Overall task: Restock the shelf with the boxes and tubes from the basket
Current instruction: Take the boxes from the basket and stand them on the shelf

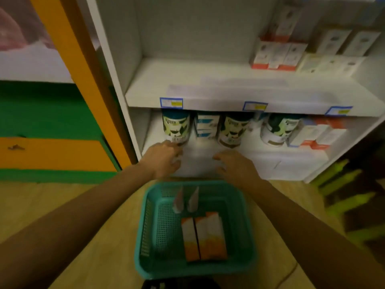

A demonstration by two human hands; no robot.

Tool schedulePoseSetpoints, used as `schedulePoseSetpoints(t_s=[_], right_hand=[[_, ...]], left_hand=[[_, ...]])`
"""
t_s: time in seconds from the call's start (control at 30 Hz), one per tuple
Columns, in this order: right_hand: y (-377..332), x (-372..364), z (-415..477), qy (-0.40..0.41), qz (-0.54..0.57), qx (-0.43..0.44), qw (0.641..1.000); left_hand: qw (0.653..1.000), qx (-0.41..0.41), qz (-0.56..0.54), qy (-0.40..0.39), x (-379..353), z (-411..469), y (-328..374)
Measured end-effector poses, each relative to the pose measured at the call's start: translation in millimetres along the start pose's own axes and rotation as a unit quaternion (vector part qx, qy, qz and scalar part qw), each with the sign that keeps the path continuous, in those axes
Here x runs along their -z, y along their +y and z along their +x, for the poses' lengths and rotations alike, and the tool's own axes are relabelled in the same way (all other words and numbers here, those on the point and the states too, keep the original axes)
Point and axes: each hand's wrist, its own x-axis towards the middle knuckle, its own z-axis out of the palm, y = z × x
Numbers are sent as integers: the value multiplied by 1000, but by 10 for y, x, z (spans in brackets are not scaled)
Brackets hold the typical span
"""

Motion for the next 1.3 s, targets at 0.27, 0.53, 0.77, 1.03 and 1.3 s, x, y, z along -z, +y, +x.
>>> schedulePoseSetpoints(t_s=[0.27,0.53,0.77,1.03,1.3], right_hand=[[599,-1355,-32,-198,-28,-66,978],[853,-2014,11,-306,-17,-111,945],[923,-2280,6,-327,-67,-103,937],[888,-2177,-68,-309,-72,-75,945],[865,-1768,-85,-306,-6,-54,950]], left_hand=[[981,35,-80,-172,-1360,-58,179],[927,66,-121,-350,-2308,-227,168],[920,122,-189,-322,-2724,-353,164],[923,136,-188,-306,-2843,-240,262],[908,161,-229,-310,-2931,-104,348]])
